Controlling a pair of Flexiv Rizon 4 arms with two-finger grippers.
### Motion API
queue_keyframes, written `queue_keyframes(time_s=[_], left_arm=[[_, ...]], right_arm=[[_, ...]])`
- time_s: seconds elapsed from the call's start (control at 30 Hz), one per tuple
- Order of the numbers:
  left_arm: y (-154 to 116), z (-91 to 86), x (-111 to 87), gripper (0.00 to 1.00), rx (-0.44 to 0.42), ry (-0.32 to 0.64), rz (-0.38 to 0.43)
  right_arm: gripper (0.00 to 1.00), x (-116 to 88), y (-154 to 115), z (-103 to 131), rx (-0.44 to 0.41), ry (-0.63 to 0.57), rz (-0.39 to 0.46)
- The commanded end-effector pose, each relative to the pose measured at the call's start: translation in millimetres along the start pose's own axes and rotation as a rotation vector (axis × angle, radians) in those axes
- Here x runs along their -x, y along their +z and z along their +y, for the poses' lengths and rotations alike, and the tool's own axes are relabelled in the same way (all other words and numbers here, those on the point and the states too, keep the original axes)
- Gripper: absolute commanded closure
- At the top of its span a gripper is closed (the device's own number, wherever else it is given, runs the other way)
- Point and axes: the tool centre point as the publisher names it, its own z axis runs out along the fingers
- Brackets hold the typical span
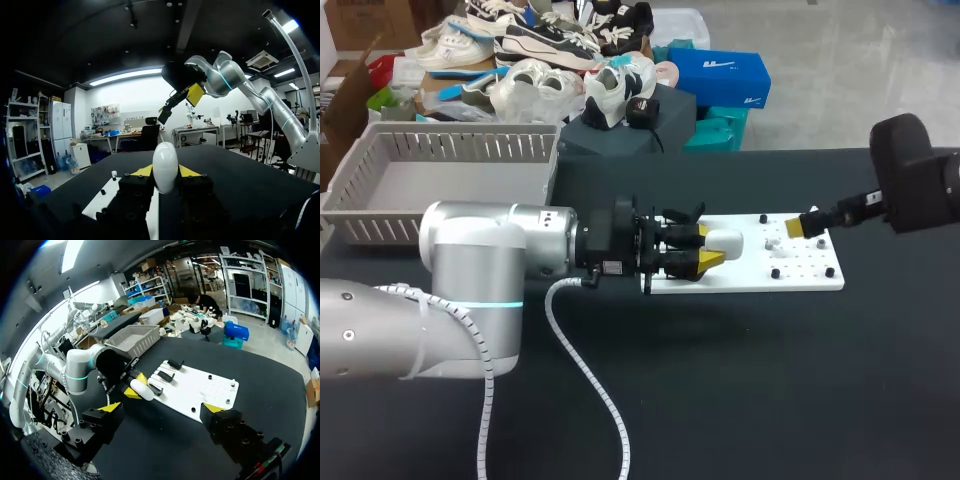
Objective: Pick up each earbud case from the left stands, insert the matching earbuds, close the lid, and place the case in the box.
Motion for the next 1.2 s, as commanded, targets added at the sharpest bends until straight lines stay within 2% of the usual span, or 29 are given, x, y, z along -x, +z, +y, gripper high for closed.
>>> queue_keyframes(time_s=[0.03,0.3,0.7,1.2], left_arm=[[0.3,2.3,-1.4,1.00,-0.005,0.000,-0.002],[0.3,2.3,-1.4,1.00,-0.005,0.000,-0.002],[0.3,2.3,-1.4,1.00,-0.005,0.000,-0.002],[0.3,2.3,-1.4,1.00,-0.005,0.000,-0.002]], right_arm=[[0.00,-6.1,8.5,15.3,-0.003,0.005,-0.004],[0.00,-15.9,33.2,23.2,-0.027,0.025,0.050],[0.00,-15.2,65.6,26.9,-0.024,0.035,0.096],[0.00,-15.3,84.4,23.4,-0.022,0.051,0.133]])
